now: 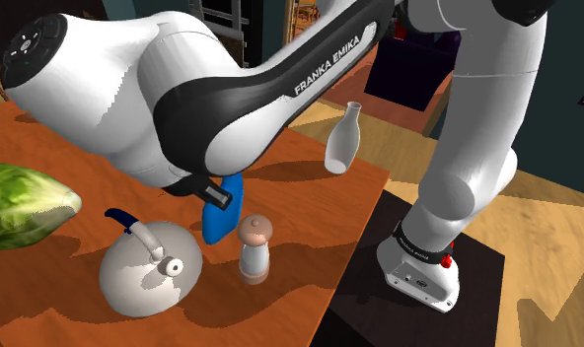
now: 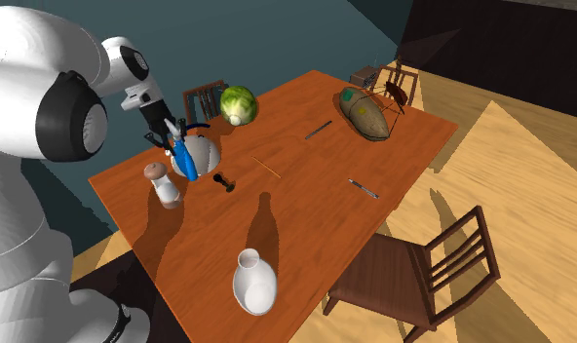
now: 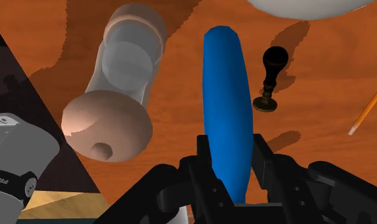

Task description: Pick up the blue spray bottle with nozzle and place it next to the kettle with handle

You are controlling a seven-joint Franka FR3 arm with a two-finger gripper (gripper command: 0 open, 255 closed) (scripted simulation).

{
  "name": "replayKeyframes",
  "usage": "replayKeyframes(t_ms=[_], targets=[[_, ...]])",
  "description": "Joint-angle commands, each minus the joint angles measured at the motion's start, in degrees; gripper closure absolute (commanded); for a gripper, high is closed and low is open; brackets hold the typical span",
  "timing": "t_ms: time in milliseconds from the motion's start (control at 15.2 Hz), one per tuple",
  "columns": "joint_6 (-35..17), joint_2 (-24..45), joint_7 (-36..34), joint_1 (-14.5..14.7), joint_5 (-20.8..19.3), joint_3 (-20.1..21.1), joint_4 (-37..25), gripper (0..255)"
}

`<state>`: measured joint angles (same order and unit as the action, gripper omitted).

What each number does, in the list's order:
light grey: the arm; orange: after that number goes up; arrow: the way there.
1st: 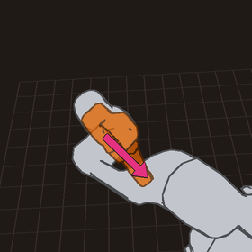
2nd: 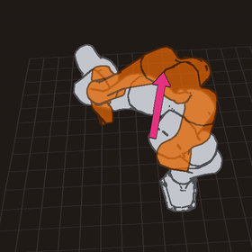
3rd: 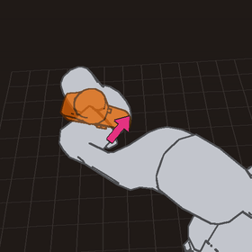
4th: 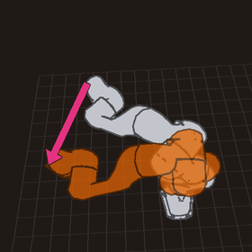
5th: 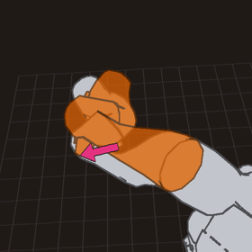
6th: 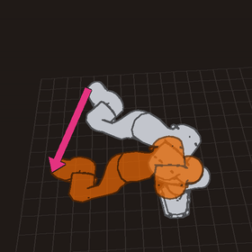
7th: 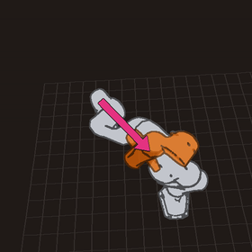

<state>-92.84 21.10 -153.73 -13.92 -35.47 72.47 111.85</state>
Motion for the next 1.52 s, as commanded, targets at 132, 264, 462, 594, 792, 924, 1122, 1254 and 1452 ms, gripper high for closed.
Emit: replayKeyframes(t_ms=[132,264,462,594,792,924,1122,1254,1452], targets=[[-1.93,1.58,-1.63,1.13,-1.54,-1.42,1.61,255],[-2.79,2.57,-2.49,1.89,-2.45,-2.32,2.20,255],[-4.05,4.07,-3.78,3.06,-3.85,-3.71,2.99,255],[-4.86,5.10,-4.63,3.85,-4.81,-4.66,3.46,255],[-5.95,6.55,-5.80,4.94,-6.17,-6.00,4.03,255],[-5.94,6.57,-5.81,4.93,-6.19,-5.98,4.03,255],[-5.93,6.58,-5.82,4.91,-6.20,-5.96,4.02,255],[-5.92,6.59,-5.83,4.90,-6.21,-5.95,4.02,255],[-6.07,6.50,-5.82,4.72,-6.20,-5.87,4.25,0]])
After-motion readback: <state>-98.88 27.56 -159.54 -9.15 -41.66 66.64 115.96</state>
